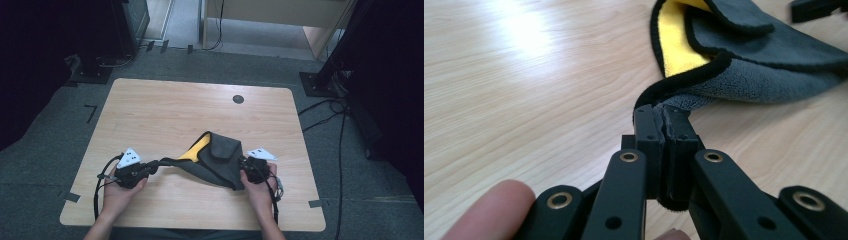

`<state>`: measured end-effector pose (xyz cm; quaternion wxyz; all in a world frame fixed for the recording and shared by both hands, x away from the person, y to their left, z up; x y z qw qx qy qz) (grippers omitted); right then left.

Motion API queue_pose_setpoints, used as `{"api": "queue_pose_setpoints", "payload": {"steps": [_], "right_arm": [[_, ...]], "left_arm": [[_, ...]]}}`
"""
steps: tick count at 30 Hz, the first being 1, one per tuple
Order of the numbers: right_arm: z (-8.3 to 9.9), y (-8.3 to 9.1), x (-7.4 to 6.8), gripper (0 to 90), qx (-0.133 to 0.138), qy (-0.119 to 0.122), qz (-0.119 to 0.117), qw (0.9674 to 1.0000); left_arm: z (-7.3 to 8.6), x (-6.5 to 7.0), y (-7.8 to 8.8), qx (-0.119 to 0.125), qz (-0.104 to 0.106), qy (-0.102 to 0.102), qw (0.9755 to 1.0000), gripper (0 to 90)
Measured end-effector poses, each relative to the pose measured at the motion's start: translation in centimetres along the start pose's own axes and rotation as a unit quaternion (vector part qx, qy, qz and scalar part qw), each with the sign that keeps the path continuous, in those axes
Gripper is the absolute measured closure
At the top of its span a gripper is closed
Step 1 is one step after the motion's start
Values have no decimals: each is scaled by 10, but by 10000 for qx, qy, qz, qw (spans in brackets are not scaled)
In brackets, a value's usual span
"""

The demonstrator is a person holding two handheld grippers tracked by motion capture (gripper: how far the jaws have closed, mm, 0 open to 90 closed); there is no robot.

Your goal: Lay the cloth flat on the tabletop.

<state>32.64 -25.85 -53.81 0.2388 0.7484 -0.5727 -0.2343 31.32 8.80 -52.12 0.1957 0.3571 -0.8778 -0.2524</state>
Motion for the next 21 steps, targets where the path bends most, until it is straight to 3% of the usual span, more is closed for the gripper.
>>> {"api": "queue_pose_setpoints", "payload": {"steps": [1, 2, 3, 4, 5, 7, 8, 9, 10, 12, 14, 16, 17, 18, 19, 20, 21], "right_arm": [[-1, 3, 10, 844, 60, -109, 174, 9998], [-1, 3, 10, 844, 60, -109, 174, 9998], [-1, 7, 27, 812, 71, -321, 381, 9987], [0, 8, 34, 780, 61, -396, 457, 9982], [1, 9, 38, 750, 40, -428, 482, 9979], [1, 9, 34, 684, 78, -374, 214, 9990], [1, 9, 34, 684, 78, -374, 214, 9990], [0, 9, 27, 651, 124, -340, -8, 9993], [-4, 9, 6, 563, 224, -181, -426, 9987], [-7, 8, -15, 483, 246, -32, -748, 9969], [-7, 6, -40, 413, 245, 207, -1060, 9938], [-3, 3, -69, 356, 129, 509, -1368, 9892], [-3, 3, -69, 356, 129, 509, -1368, 9892], [4, -3, -89, 354, -63, 802, -1491, 9855], [9, -7, -97, 379, -163, 991, -1457, 9842], [9, -7, -97, 379, -163, 991, -1457, 9842], [14, -12, -101, 450, -268, 1160, -1312, 9842]], "left_arm": [[0, 0, 0, 0, 0, 0, 10000, 877], [0, -2, 1, 3, -28, 30, 10000, 877], [2, -8, 2, -35, -156, 45, 9999, 877], [2, -8, 2, -35, -156, 45, 9999, 876], [3, -10, 1, -55, -213, 77, 9997, 875], [7, -15, -1, -132, -206, 266, 9993, 867], [7, -15, -1, -132, -206, 266, 9993, 846], [7, -17, -2, -58, -244, 376, 9990, 846], [5, -18, -1, 57, -242, 500, 9984, 774], [2, -15, 0, 178, -276, 495, 9982, 669], [-2, -7, -2, 259, -181, 489, 9983, 577], [-2, 0, -9, 173, -166, 416, 9988, 524], [-2, 0, -9, 173, -166, 416, 9988, 520], [3, 4, -17, -65, -197, 337, 9992, 528], [3, 4, -17, -65, -197, 337, 9992, 575], [6, 5, -21, -201, -223, 304, 9991, 575], [9, 6, -24, -317, -225, 261, 9989, 658]]}}
Point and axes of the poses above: each handheld gripper's, and its own axes: y roughly backward along the jaws, z roughly out of its underside, x roughly to its right, the point moved 7 cm from there along -y, roughly forward along the jaws, and after that the axes turned 2 degrees about z, right-handed, at the moved point
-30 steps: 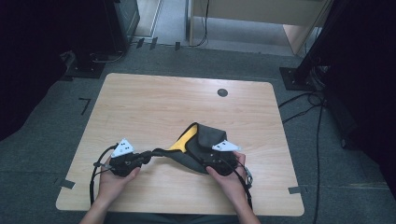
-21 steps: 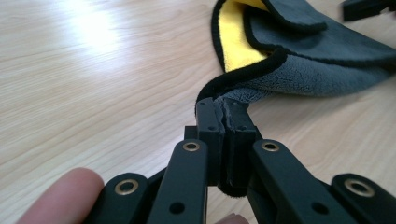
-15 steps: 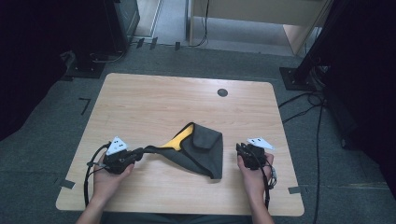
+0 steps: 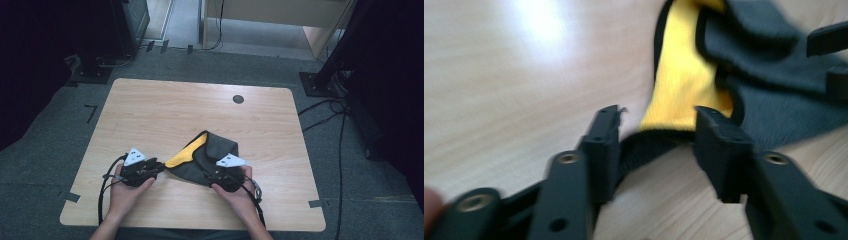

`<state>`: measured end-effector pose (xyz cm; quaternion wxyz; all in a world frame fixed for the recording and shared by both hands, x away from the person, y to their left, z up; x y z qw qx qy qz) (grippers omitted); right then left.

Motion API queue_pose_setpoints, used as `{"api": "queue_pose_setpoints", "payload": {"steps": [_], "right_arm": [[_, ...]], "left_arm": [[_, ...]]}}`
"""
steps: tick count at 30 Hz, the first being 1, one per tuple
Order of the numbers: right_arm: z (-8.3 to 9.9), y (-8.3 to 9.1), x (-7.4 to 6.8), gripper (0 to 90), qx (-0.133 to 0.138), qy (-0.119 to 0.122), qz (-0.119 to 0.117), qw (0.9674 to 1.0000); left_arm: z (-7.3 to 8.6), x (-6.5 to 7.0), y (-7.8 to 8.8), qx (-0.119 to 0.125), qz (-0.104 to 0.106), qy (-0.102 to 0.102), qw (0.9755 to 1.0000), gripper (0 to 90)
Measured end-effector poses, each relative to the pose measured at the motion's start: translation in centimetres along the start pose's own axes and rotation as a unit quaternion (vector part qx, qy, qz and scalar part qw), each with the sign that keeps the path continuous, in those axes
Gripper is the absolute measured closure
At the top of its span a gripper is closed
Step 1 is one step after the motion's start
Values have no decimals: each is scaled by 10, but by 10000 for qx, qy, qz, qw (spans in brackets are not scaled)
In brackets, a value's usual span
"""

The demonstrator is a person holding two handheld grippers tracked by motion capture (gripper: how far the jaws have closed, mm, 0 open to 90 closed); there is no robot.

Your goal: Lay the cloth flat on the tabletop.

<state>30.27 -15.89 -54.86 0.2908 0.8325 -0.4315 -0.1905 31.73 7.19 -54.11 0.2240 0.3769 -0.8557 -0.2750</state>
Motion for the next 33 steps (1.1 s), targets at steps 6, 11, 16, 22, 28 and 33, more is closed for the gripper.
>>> {"api": "queue_pose_setpoints", "payload": {"steps": [6, 11, 16, 22, 28, 33], "right_arm": [[9, -3, 24, 811, -98, -325, 324, 9989], [9, 9, 43, 818, 63, -606, 459, 9971], [5, 27, 62, 819, 384, -869, 655, 9933], [7, 48, 98, 782, 624, -1432, 972, 9829], [15, 61, 127, 730, 705, -1743, 1416, 9719], [13, 67, 132, 714, 806, -1764, 1552, 9687]], "left_arm": [[11, 0, -9, -414, -11, -148, 9990, 900], [15, 0, -12, -514, -44, -190, 9985, 900], [15, -3, -11, -480, -22, -119, 9988, 900], [9, -6, -4, -233, -22, -6, 9997, 900], [-3, -2, 6, 320, 12, 9, 9995, 787], [-10, -6, 14, 720, -260, 237, 9968, 703]]}}
Point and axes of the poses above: each handheld gripper's, and its own axes: y roughly backward along the jaws, z roughly out of its underside, x roughly to its right, the point moved 7 cm from there along -y, roughly forward along the jaws, and after that the axes turned 2 degrees about z, right-handed, at the moved point
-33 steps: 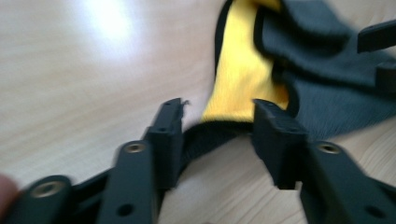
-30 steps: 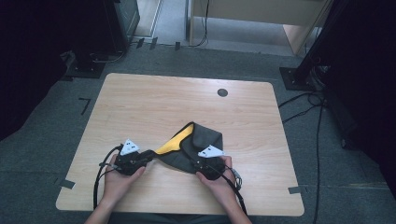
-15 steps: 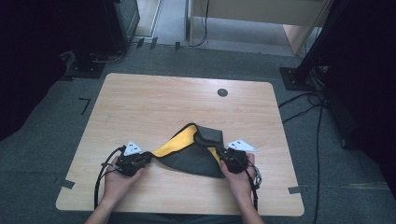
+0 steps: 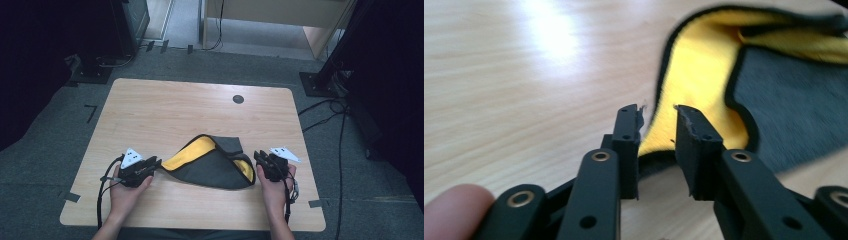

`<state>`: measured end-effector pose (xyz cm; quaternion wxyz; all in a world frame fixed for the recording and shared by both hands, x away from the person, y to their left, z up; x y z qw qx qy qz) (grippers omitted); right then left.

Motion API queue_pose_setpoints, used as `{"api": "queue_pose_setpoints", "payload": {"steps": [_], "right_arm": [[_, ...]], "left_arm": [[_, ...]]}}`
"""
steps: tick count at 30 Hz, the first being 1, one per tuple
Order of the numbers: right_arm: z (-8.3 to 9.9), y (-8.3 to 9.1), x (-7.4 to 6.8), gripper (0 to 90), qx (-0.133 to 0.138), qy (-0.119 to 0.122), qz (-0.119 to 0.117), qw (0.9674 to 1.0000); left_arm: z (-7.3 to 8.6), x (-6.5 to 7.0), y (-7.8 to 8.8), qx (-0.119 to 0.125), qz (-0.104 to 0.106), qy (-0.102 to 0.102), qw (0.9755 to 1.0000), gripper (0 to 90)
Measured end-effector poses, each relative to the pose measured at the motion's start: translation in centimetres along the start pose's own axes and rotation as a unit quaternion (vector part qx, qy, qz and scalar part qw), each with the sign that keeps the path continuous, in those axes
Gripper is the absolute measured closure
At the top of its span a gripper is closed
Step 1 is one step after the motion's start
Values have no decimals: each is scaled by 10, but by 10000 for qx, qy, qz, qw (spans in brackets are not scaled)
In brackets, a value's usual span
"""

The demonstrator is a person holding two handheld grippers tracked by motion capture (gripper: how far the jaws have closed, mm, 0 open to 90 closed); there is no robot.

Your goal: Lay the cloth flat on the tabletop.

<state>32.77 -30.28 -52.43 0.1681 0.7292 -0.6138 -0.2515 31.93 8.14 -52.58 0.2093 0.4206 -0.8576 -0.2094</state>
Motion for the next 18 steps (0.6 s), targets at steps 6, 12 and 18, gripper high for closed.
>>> {"api": "queue_pose_setpoints", "payload": {"steps": [6, 12, 18], "right_arm": [[-1, 0, -37, 496, 71, 476, -1123, 9925], [17, -22, -51, 422, -628, 794, -734, 9922], [26, -22, -41, 710, -931, 552, -753, 9913]], "left_arm": [[13, 2, -15, -494, 149, 66, 9986, 595], [26, 9, -27, -969, -36, -347, 9947, 729], [26, 7, -26, -1073, -202, -538, 9926, 872]]}}
Point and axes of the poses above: each handheld gripper's, and its own axes: y roughly backward along the jaws, z roughly out of its underside, x roughly to its right, the point moved 7 cm from there along -y, roughly forward along the jaws, and after that the axes turned 2 degrees about z, right-handed, at the moved point
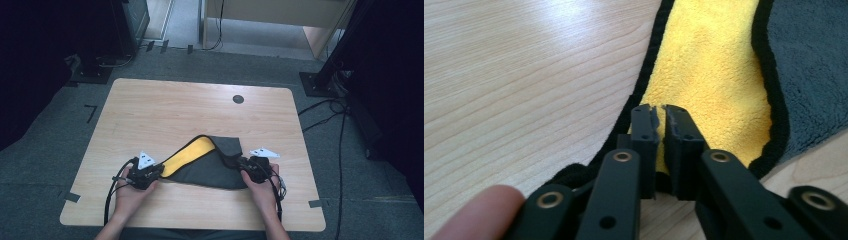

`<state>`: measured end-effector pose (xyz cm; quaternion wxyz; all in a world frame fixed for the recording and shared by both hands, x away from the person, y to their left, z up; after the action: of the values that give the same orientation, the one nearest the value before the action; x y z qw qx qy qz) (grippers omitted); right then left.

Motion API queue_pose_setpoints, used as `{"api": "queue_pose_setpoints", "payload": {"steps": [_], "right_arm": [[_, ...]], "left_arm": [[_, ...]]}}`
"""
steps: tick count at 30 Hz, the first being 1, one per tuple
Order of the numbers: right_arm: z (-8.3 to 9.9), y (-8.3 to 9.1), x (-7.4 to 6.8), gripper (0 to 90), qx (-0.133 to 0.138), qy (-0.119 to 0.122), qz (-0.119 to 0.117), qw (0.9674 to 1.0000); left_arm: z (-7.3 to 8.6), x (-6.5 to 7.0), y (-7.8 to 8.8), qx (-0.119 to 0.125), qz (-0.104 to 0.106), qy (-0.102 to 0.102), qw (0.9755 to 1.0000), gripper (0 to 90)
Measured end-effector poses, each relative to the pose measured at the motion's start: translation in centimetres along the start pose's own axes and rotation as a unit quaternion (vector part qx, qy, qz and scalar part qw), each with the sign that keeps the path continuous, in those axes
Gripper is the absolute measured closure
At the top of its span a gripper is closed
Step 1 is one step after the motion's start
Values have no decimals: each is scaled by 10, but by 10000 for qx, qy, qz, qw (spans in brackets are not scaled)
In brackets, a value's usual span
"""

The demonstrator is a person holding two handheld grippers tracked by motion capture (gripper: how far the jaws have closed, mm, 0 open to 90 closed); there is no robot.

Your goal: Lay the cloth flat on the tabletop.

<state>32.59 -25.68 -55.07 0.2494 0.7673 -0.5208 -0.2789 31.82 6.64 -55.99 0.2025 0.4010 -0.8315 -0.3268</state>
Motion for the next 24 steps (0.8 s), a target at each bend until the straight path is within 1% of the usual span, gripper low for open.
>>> {"api": "queue_pose_setpoints", "payload": {"steps": [1, 2, 3, 4, 6, 7, 8, 9, 10, 11, 12, 13, 14, 15, 16, 17, 18, 19, 20, 21, 22, 23, 24], "right_arm": [[0, 5, 0, 726, -32, -66, -78, 9999], [0, 5, 0, 726, -32, -66, -78, 9999], [0, 9, 0, 730, -61, -140, -146, 9998], [5, 18, -3, 734, -158, -162, -258, 9994], [11, 27, -6, 734, -225, -121, -334, 9991], [15, 33, -7, 736, -258, -128, -398, 9988], [15, 33, -7, 736, -258, -128, -398, 9988], [20, 39, -9, 740, -294, -211, -526, 9980], [26, 46, -12, 745, -337, -387, -740, 9959], [36, 55, -14, 750, -405, -350, -821, 9952], [36, 55, -14, 750, -405, -350, -821, 9952], [46, 63, -12, 737, -477, -284, -675, 9962], [46, 63, -12, 737, -477, -284, -675, 9962], [48, 65, -10, 720, -483, -272, -602, 9966], [50, 69, -3, 643, -394, -306, -446, 9978], [46, 72, -1, 610, -244, -390, -473, 9978], [40, 76, 1, 587, -44, -484, -564, 9972], [40, 76, 1, 587, -44, -484, -564, 9972], [22, 84, 0, 560, 405, -544, -743, 9949], [22, 84, 0, 560, 405, -544, -743, 9949], [12, 88, -4, 542, 582, -457, -816, 9939], [5, 89, -10, 516, 680, -263, -889, 9934], [0, 84, -25, 468, 552, 97, -1104, 9923]], "left_arm": [[0, -3, 0, -9, -25, -33, 10000, 878], [0, -3, 0, -9, -25, -33, 10000, 882], [-1, -4, 0, -21, -38, -68, 10000, 882], [-1, -9, 0, -32, -141, -131, 9998, 886], [-2, -15, 0, -36, -270, -144, 9995, 891], [-2, -15, 0, -36, -270, -144, 9995, 892], [-2, -19, 1, -47, -326, -132, 9994, 892], [-3, -24, 1, -31, -414, -91, 9991, 893], [-3, -28, 1, -25, -483, -68, 9988, 893], [-3, -35, 1, -28, -600, -37, 9982, 893], [-3, -35, 1, -28, -600, -37, 9982, 892], [-5, -41, 0, 6, -734, 10, 9973, 892], [-5, -41, 0, 6, -734, 10, 9973, 891], [-5, -43, 0, 26, -797, 27, 9968, 891], [-6, -44, -1, 38, -879, 54, 9961, 872], [-6, -44, 0, 43, -1013, 76, 9948, 862], [-5, -44, 0, 52, -1061, 90, 9943, 843], [-5, -44, 0, 52, -1061, 90, 9943, 817], [-7, -42, 5, 236, -972, 246, 9947, 797], [-7, -42, 5, 236, -972, 246, 9947, 767], [-9, -40, 8, 345, -874, 297, 9951, 767], [-10, -38, 11, 416, -837, 338, 9950, 746], [-12, -36, 14, 500, -793, 362, 9949, 716]]}}
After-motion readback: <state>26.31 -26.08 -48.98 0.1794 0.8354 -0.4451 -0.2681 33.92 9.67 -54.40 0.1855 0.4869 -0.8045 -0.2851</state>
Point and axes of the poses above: each handheld gripper's, and its own axes: y roughly backward along the jaws, z roughly out of its underside, x roughly to its right, the point moved 7 cm from there along -y, roughly forward along the jaws, and after that the axes turned 2 degrees about z, right-handed, at the moved point
